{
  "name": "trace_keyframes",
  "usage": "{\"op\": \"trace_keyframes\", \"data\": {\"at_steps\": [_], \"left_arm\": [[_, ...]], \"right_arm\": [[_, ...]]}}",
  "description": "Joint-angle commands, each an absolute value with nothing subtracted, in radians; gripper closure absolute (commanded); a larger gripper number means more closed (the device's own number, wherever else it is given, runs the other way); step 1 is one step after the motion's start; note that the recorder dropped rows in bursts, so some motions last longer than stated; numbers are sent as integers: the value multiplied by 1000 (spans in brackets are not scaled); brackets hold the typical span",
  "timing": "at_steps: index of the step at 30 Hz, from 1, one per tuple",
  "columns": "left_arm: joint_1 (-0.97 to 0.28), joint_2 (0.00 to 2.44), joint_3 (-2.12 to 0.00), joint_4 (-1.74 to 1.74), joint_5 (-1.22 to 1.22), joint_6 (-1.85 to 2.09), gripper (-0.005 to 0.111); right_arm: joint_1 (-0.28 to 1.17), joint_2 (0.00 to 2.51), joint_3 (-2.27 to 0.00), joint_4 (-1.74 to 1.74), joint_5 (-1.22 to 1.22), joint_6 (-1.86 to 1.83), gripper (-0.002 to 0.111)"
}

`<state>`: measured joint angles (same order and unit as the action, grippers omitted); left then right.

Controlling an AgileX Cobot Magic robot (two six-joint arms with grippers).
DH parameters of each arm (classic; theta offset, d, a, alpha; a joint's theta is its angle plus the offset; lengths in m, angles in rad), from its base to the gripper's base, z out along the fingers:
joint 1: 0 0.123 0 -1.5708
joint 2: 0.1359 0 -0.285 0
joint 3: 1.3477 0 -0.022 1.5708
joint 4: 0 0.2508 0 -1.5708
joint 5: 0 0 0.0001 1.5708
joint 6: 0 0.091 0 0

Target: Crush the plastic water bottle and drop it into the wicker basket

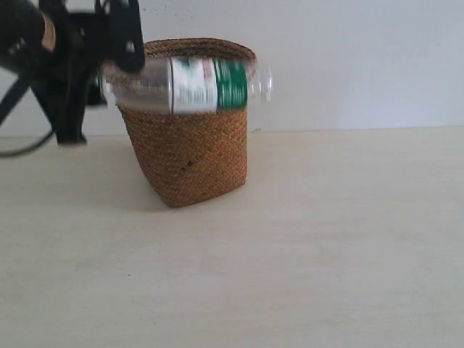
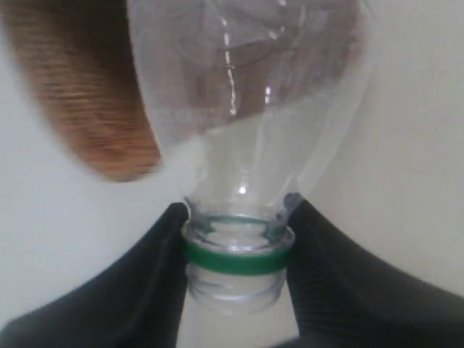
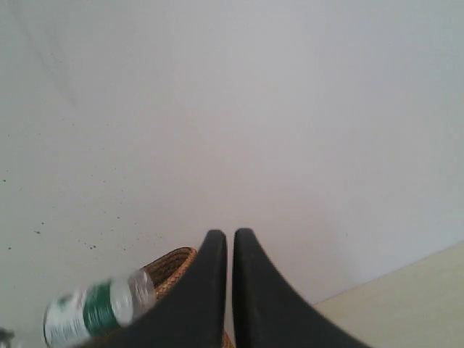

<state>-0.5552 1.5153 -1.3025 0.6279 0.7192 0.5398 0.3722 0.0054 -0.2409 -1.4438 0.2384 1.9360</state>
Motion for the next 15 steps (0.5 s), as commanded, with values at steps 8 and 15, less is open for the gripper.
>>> {"op": "trace_keyframes", "data": {"at_steps": [8,15], "left_arm": [[-487,1628,-1656,699,594,336,-2],[-487,1635,-1656,732,775,280,-1]], "right_arm": [[369,0,-239,-1447,239,1931,108],[369,0,-239,-1447,239,1931,108]]}}
